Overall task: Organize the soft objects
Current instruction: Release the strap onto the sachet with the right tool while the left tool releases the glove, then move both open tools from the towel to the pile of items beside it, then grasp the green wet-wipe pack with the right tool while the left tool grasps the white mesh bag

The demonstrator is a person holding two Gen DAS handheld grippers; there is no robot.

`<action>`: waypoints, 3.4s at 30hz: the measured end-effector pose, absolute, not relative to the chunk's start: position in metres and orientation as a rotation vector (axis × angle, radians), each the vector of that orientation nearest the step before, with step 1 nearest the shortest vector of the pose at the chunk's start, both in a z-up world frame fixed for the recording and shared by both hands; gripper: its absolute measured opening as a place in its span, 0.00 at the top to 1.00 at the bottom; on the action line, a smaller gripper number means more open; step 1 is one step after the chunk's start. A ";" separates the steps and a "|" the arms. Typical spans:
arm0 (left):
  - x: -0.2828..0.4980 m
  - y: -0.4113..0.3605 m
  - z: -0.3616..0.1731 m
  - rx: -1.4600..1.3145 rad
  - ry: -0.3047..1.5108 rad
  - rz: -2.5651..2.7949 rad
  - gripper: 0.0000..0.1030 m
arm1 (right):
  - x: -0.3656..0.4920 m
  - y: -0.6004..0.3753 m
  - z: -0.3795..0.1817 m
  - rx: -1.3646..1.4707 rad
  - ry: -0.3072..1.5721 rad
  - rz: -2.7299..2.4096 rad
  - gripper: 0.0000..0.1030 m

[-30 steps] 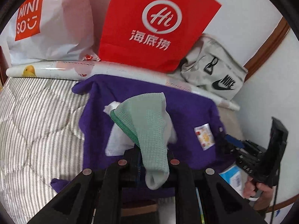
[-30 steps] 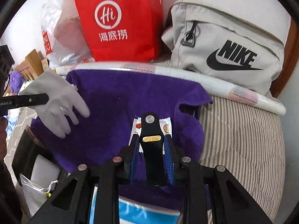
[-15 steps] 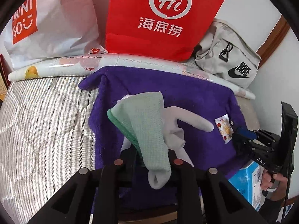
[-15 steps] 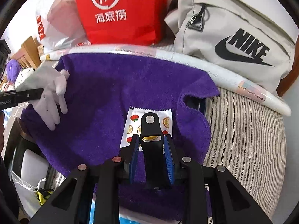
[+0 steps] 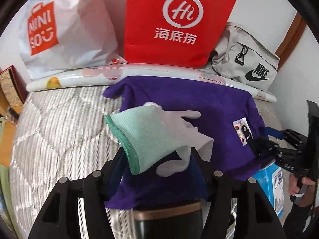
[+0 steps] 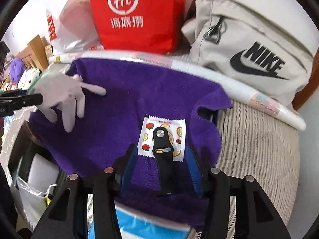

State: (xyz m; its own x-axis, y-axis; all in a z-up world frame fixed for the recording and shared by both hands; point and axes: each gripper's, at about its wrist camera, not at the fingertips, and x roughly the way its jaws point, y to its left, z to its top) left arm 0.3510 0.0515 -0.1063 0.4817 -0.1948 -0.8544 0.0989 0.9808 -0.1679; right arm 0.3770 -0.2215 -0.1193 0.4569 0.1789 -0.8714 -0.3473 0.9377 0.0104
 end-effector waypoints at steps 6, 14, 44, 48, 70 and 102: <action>0.327 0.060 -0.092 -0.082 1.011 -0.156 0.42 | 0.355 -0.223 -0.095 -0.174 0.983 0.306 0.51; 0.302 0.067 -0.094 -0.142 1.027 -0.161 0.42 | 0.314 -0.218 -0.081 -0.162 0.946 0.320 0.51; 0.341 0.024 -0.099 -0.017 0.938 -0.266 0.94 | 0.263 -0.220 -0.093 -0.142 0.936 0.359 0.51; 0.353 0.001 -0.103 -0.020 0.965 -0.325 0.94 | 0.267 -0.224 -0.094 -0.129 0.933 0.359 0.51; 0.297 0.046 -0.100 -0.080 1.044 -0.221 0.44 | 0.239 -0.193 -0.089 -0.094 0.920 0.480 0.51; 0.141 0.034 -0.148 -0.228 1.093 -0.417 0.44 | 0.133 -0.135 -0.151 -0.506 0.871 0.527 0.55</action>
State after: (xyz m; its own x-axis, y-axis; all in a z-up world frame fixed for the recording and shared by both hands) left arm 0.1411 0.0344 -0.1478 0.3925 -0.4358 -0.8100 0.2143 0.8997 -0.3802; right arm 0.1328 -0.1346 -0.1510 0.5352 0.2225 -0.8149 -0.6182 0.7606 -0.1983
